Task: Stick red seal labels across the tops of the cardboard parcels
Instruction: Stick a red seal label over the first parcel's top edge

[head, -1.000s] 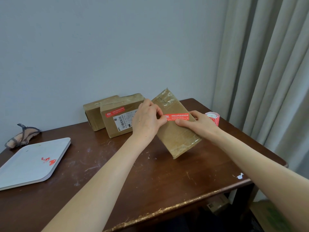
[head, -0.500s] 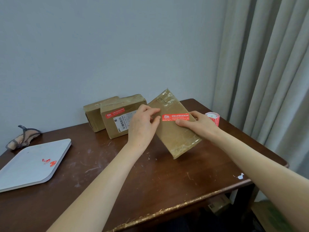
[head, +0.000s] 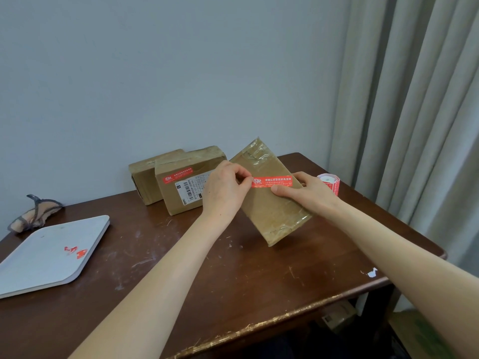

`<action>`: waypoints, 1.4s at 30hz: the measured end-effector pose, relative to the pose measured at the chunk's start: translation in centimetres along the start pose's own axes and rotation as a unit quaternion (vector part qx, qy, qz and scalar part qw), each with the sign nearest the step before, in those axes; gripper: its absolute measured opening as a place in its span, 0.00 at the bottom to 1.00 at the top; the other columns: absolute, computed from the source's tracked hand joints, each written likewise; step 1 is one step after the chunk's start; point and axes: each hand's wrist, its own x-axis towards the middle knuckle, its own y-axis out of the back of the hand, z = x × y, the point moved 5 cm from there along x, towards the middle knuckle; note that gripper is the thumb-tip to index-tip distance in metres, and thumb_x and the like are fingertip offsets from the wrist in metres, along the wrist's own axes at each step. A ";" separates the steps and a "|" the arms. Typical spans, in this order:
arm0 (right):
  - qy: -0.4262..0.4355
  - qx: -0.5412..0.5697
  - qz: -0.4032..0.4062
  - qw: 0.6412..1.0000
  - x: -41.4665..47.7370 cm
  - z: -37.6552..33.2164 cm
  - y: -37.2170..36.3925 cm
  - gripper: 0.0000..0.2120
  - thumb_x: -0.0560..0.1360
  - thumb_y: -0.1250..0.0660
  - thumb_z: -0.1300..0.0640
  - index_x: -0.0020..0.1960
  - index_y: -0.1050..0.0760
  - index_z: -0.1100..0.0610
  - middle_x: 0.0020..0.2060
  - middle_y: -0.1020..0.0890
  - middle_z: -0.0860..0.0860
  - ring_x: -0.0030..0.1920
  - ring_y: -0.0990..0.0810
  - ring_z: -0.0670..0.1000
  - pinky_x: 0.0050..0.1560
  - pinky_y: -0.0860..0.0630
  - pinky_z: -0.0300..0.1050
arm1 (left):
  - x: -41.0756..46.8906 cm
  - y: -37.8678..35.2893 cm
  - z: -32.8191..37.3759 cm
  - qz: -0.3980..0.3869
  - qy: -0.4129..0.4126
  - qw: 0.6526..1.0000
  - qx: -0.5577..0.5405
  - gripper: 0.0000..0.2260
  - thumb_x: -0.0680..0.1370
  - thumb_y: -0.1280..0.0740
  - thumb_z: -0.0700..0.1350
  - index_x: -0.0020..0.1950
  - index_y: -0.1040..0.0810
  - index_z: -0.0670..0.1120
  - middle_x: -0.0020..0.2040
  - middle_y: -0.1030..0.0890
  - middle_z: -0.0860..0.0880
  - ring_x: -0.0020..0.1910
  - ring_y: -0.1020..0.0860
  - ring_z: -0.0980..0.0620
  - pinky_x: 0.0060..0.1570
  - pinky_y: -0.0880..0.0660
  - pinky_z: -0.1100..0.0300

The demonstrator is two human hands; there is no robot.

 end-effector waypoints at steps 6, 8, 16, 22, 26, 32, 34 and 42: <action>0.000 0.004 -0.002 1.000 0.0 0.1 0.0 0.33 0.64 0.29 0.32 0.63 0.29 0.46 0.54 0.20 0.45 0.53 0.20 0.48 0.57 0.22 0.51 | 0.1 -0.4 0.4 -0.017 -0.038 0.997 0.058 0.06 0.75 0.33 0.47 0.43 0.21 0.46 0.46 0.27 0.53 0.39 0.26 0.53 0.38 0.29 0.59; 0.000 0.005 -0.005 1.000 0.1 0.2 0.0 0.34 0.63 0.28 0.32 0.64 0.29 0.46 0.54 0.20 0.45 0.53 0.20 0.48 0.57 0.22 0.51 | 0.1 -0.5 0.5 -0.019 -0.054 0.995 0.078 0.07 0.76 0.33 0.48 0.43 0.22 0.45 0.47 0.27 0.52 0.39 0.25 0.52 0.36 0.28 0.58; 0.000 -0.006 -0.010 1.000 0.2 0.0 -0.2 0.36 0.63 0.29 0.32 0.66 0.30 0.46 0.56 0.21 0.47 0.54 0.20 0.49 0.58 0.23 0.53 | 0.2 -0.6 0.2 -0.016 -0.077 0.990 0.117 0.08 0.77 0.34 0.48 0.44 0.24 0.43 0.48 0.29 0.50 0.36 0.28 0.52 0.29 0.40 0.66; -0.009 0.017 -0.014 1.000 0.2 0.4 -0.1 0.29 0.63 0.28 0.32 0.59 0.30 0.43 0.52 0.20 0.44 0.53 0.19 0.48 0.58 0.22 0.52 | 0.1 0.5 -1.4 0.042 -0.049 0.998 0.017 0.07 0.79 0.36 0.45 0.46 0.22 0.43 0.47 0.25 0.50 0.39 0.27 0.53 0.40 0.33 0.63; -0.009 0.021 -0.014 1.000 0.4 0.5 0.0 0.27 0.63 0.28 0.33 0.57 0.30 0.43 0.51 0.20 0.44 0.53 0.19 0.48 0.58 0.22 0.51 | -0.5 0.4 -1.4 0.064 -0.057 0.996 -0.021 0.08 0.78 0.35 0.43 0.54 0.19 0.46 0.47 0.24 0.52 0.42 0.26 0.55 0.45 0.29 0.63; -0.008 0.030 -0.007 1.000 0.5 0.6 0.0 0.28 0.63 0.27 0.33 0.58 0.28 0.44 0.51 0.19 0.43 0.52 0.19 0.48 0.57 0.22 0.52 | -1.1 -0.7 -0.5 0.044 -0.063 0.997 0.006 0.12 0.76 0.32 0.47 0.59 0.19 0.49 0.45 0.27 0.57 0.38 0.29 0.57 0.42 0.32 0.65; -0.006 0.032 -0.009 0.999 0.5 0.7 0.0 0.28 0.63 0.27 0.33 0.58 0.29 0.43 0.51 0.20 0.44 0.52 0.19 0.48 0.57 0.22 0.52 | -1.0 -0.6 -0.4 0.045 -0.049 0.998 -0.009 0.11 0.76 0.31 0.47 0.57 0.18 0.49 0.44 0.26 0.57 0.39 0.28 0.57 0.42 0.29 0.64; -0.002 0.025 -0.013 1.000 0.5 0.6 -0.1 0.28 0.63 0.28 0.33 0.58 0.29 0.43 0.52 0.20 0.45 0.52 0.19 0.48 0.57 0.22 0.51 | -0.3 -0.3 -0.2 0.014 -0.003 0.999 -0.030 0.01 0.74 0.29 0.46 0.43 0.18 0.50 0.42 0.23 0.55 0.39 0.27 0.58 0.43 0.28 0.62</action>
